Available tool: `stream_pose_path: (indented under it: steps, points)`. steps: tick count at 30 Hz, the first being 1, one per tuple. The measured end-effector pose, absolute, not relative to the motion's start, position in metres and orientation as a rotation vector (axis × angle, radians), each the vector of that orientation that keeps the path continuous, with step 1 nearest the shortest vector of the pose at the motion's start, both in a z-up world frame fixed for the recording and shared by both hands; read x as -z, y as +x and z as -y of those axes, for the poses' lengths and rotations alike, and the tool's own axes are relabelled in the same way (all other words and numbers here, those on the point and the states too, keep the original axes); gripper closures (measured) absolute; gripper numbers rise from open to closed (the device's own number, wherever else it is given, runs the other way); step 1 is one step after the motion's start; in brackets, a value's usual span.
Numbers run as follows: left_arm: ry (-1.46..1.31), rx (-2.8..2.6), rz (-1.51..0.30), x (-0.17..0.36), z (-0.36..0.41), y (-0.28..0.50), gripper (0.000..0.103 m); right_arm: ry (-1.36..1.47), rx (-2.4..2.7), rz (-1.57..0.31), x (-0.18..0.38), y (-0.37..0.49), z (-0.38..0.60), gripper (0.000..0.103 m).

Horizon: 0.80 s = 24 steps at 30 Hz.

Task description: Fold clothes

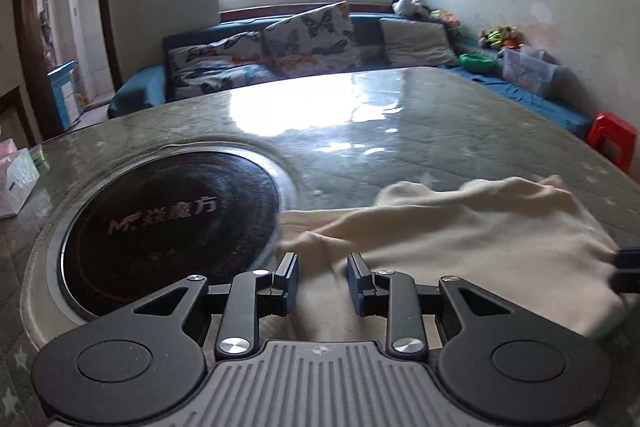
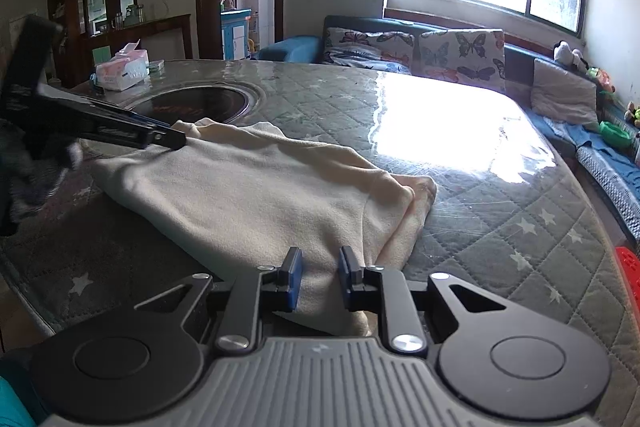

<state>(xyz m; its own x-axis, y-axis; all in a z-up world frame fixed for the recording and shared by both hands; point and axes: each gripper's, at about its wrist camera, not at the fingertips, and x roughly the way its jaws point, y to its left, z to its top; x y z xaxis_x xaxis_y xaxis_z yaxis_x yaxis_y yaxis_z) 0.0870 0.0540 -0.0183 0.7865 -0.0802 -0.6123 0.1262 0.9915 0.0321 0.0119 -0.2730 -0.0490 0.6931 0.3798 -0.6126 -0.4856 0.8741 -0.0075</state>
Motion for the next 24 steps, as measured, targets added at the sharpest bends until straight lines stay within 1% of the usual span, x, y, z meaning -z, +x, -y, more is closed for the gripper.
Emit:
stream_pose_path:
  steps: [4,9,14,17,20,23,24]
  points:
    - [0.065,0.089,-0.651,0.013,-0.057,0.093,0.073,-0.171,-0.504,-0.653,0.038,0.026,0.27,0.085]
    - [0.063,0.059,-0.672,0.017,-0.058,0.103,0.073,-0.163,-0.517,-0.642,0.029,0.068,0.256,0.085]
    - [0.063,0.052,-0.683,0.019,-0.059,0.109,0.072,-0.134,-0.526,-0.672,0.034,0.113,0.238,0.085]
    - [0.076,0.051,-0.688,0.021,-0.058,0.112,0.072,-0.141,-0.504,-0.72,0.046,0.134,0.23,0.085]
    - [0.075,0.047,-0.69,0.02,-0.061,0.113,0.066,-0.137,-0.495,-0.732,0.052,0.138,0.231,0.085]
    - [0.074,0.048,-0.688,0.018,-0.061,0.11,0.066,-0.162,-0.503,-0.702,0.042,0.126,0.23,0.084]
    - [0.077,0.045,-0.688,0.017,-0.061,0.108,0.064,-0.175,-0.513,-0.691,0.038,0.12,0.228,0.082]
